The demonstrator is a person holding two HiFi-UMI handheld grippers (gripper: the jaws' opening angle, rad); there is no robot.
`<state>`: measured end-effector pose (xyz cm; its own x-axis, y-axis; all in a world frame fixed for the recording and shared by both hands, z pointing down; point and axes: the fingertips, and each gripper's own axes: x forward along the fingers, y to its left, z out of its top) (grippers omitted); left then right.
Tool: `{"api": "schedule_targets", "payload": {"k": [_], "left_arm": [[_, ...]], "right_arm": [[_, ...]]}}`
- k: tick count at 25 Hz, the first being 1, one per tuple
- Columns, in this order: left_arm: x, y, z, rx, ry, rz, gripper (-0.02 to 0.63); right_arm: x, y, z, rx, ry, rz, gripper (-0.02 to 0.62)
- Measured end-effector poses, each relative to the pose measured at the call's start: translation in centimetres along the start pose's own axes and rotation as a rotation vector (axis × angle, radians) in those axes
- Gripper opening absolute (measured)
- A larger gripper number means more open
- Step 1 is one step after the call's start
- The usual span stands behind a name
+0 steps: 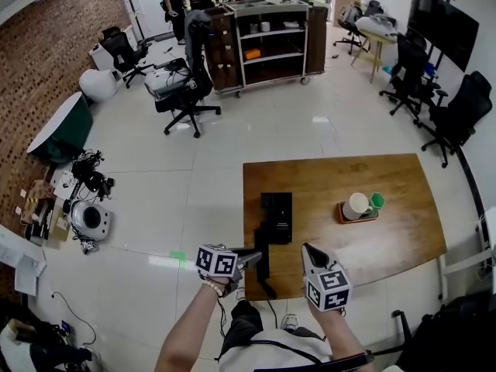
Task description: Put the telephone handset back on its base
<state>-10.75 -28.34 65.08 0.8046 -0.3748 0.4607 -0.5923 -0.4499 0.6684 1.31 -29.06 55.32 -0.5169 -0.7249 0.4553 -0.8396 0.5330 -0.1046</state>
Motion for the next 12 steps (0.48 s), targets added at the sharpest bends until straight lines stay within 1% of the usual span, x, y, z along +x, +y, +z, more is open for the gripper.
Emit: {"api": "schedule_targets", "payload": {"k": [7, 10, 12], "left_arm": [[1.3, 2.7, 3.6, 0.006, 0.044, -0.163, 0.066], [2.3, 3.6, 4.6, -0.024, 0.043, -0.235, 0.066], [2.9, 4.5, 5.0, -0.041, 0.06, -0.27, 0.066]], "right_arm": [[3.2, 0.9, 1.4, 0.009, 0.001, -0.025, 0.003], [3.8, 0.6, 1.3, 0.023, 0.006, -0.048, 0.003], [4.0, 0.4, 1.0, 0.042, 0.008, -0.065, 0.003]]}}
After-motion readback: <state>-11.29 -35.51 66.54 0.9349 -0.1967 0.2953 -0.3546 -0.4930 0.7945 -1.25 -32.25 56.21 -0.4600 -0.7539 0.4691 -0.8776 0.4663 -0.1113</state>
